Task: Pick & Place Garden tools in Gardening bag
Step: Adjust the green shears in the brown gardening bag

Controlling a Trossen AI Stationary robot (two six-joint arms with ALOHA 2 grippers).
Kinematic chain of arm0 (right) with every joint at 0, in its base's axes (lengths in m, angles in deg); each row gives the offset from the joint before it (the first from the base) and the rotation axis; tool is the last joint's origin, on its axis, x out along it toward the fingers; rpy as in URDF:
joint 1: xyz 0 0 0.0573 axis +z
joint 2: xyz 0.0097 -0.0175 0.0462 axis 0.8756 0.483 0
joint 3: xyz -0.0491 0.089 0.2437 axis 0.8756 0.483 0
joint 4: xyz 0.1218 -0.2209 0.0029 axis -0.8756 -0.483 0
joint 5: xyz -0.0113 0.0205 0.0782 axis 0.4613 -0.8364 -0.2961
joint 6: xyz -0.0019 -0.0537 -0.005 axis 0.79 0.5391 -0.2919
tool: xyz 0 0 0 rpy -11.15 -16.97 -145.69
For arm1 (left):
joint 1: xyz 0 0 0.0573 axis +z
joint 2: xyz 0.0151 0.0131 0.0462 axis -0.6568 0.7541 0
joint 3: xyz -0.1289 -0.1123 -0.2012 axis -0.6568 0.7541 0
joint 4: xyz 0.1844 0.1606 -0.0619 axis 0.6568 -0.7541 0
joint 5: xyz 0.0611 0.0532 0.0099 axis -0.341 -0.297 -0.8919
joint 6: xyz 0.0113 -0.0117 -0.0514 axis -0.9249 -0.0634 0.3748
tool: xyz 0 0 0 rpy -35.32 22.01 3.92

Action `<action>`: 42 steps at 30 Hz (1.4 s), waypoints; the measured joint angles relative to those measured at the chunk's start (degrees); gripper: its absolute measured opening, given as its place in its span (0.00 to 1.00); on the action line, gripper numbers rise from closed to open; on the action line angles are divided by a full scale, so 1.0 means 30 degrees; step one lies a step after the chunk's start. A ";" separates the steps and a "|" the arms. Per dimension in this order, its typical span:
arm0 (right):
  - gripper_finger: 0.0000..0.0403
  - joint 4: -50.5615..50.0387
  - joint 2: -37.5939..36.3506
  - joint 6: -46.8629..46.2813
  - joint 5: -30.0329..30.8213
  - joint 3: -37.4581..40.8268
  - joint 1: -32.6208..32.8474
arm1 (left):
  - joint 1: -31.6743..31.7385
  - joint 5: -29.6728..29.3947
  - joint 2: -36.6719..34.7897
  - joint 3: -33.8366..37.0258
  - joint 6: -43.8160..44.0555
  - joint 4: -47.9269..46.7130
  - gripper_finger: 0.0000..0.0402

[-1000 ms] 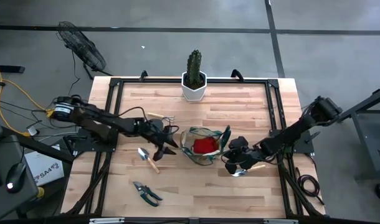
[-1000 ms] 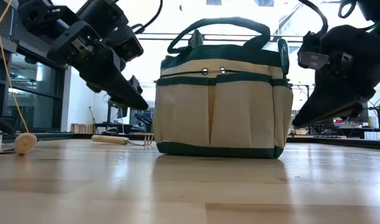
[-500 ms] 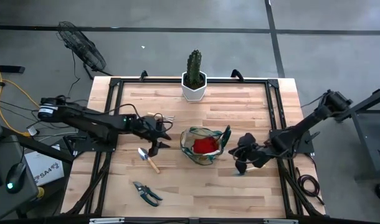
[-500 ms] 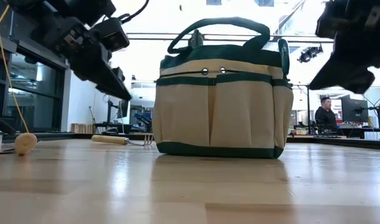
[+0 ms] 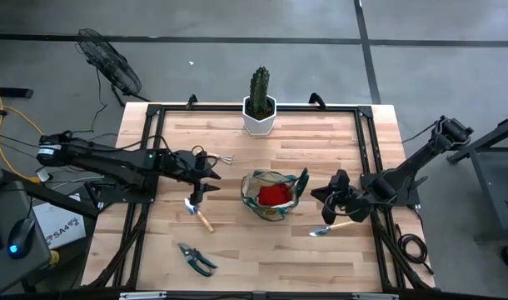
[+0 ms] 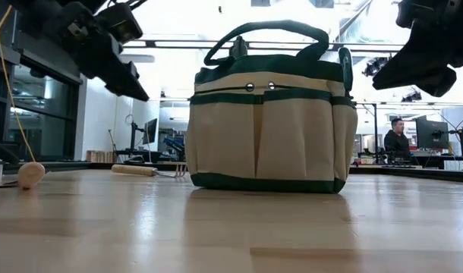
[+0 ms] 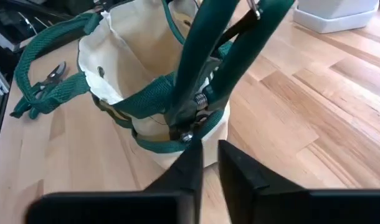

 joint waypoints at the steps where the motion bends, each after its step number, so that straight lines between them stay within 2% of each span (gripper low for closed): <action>1: 0.16 0.0018 0.0000 0.0001 0.0045 0.0000 0.0000 | 0.0000 -0.0002 -0.0098 0.0012 -0.0003 -0.0114 0.45; 6: 0.36 0.0129 0.0000 0.0022 0.1325 0.0000 0.0000 | 0.0000 0.0000 -0.0089 0.0010 0.0004 -0.0125 0.45; 9: 0.46 0.0144 0.0000 0.0324 0.1339 0.0000 -0.0051 | 0.0000 -0.0007 -0.0082 0.0010 0.0004 -0.0343 0.45; 14: 0.57 0.0688 0.0007 0.0914 0.1754 0.0000 -0.0184 | -0.0007 -0.0906 -0.1322 0.0022 -0.0084 -0.1028 0.45; 18: 0.59 0.1954 0.0007 0.2654 0.2398 0.0000 -0.0368 | -0.0007 -0.2235 -0.3413 0.0029 -0.0204 -0.2030 0.45; 22: 0.59 0.3021 0.0007 0.4127 0.2341 0.0000 -0.0838 | -0.0007 -0.2500 -0.5790 0.0228 -0.0528 -0.2450 0.45; 26: 0.59 0.3202 0.0007 0.4563 0.2422 0.0000 -0.1504 | -0.0007 -0.2731 -0.8385 0.1591 -0.0396 -0.2403 0.45; 35: 0.59 0.4731 0.0007 0.6031 0.0390 0.0000 -0.2622 | -0.0007 -0.3261 -1.3668 0.4925 0.1691 -0.2366 0.45; 42: 0.59 0.5680 0.0007 0.7375 -0.0658 0.0000 -0.3585 | -0.0007 -0.3191 -1.6360 0.6386 0.2129 -0.2386 0.45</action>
